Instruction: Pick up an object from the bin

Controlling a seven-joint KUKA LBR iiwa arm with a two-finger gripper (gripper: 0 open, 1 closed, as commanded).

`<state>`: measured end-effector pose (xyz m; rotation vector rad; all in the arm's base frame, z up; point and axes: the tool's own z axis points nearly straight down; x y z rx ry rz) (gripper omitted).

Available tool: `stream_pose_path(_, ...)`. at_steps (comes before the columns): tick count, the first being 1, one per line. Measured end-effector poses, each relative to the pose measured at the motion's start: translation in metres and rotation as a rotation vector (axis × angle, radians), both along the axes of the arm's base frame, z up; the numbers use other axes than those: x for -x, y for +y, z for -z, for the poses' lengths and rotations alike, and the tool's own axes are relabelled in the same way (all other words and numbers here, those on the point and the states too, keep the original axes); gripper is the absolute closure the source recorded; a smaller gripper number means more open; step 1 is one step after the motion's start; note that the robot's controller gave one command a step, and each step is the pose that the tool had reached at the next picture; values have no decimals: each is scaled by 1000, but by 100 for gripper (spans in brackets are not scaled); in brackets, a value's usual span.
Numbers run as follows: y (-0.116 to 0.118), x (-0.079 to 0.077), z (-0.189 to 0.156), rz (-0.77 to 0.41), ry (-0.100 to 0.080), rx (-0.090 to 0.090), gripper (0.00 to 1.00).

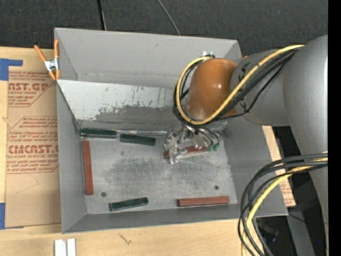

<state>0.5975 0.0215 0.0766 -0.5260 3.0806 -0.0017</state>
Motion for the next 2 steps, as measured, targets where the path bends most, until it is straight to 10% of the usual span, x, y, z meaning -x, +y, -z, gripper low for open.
stream_pose_path(1, 0, 0, 0, 0, 0, 0, 100)
stream_pose_path(2, -15, 5, -125, -40, 13, 1, 100)
